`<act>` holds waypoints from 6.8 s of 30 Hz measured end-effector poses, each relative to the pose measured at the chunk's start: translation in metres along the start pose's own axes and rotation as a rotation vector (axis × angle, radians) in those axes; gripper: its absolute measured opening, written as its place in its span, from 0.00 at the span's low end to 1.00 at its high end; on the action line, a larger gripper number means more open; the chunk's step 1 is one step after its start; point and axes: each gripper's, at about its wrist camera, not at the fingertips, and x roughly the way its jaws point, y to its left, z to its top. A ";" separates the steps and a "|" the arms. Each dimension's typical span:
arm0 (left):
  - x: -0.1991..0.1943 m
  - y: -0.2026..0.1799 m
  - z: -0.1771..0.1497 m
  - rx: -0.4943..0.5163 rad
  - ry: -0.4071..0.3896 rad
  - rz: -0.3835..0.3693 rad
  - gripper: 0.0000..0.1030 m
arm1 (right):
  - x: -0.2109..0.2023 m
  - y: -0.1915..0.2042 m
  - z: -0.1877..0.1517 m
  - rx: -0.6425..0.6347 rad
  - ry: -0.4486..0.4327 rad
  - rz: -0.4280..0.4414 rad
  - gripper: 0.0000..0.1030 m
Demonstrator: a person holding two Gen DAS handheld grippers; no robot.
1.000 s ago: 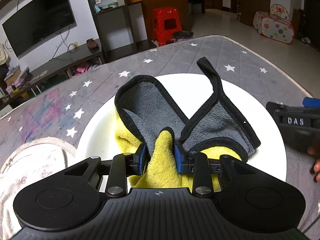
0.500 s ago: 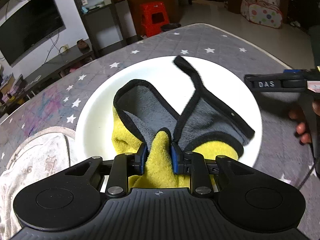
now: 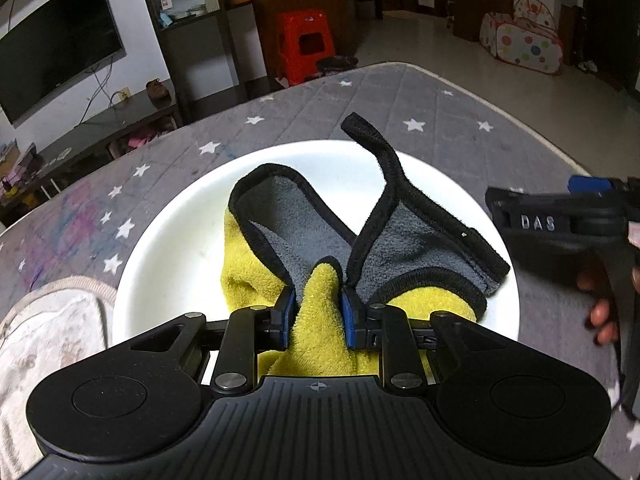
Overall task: Clean bowl
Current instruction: 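Rub the yellow-and-grey cloth around the bowl interior with the left tool, then sweep the cloth along the bowl wall toward the rim with the left tool, then keep wiping the bowl interior with the cloth in the left tool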
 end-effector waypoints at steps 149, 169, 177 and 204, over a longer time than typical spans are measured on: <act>0.018 0.021 0.015 -0.118 0.001 -0.013 0.34 | -0.002 -0.004 0.000 -0.002 0.001 -0.001 1.00; -0.003 0.044 -0.009 -0.135 0.013 0.024 0.35 | -0.002 -0.004 0.000 -0.002 0.001 -0.001 1.00; -0.021 0.042 -0.026 -0.118 0.044 0.007 0.34 | -0.002 -0.004 0.000 -0.002 0.001 -0.001 1.00; 0.012 0.014 0.007 -0.099 -0.007 -0.002 0.33 | -0.002 -0.004 0.000 -0.002 0.001 -0.001 1.00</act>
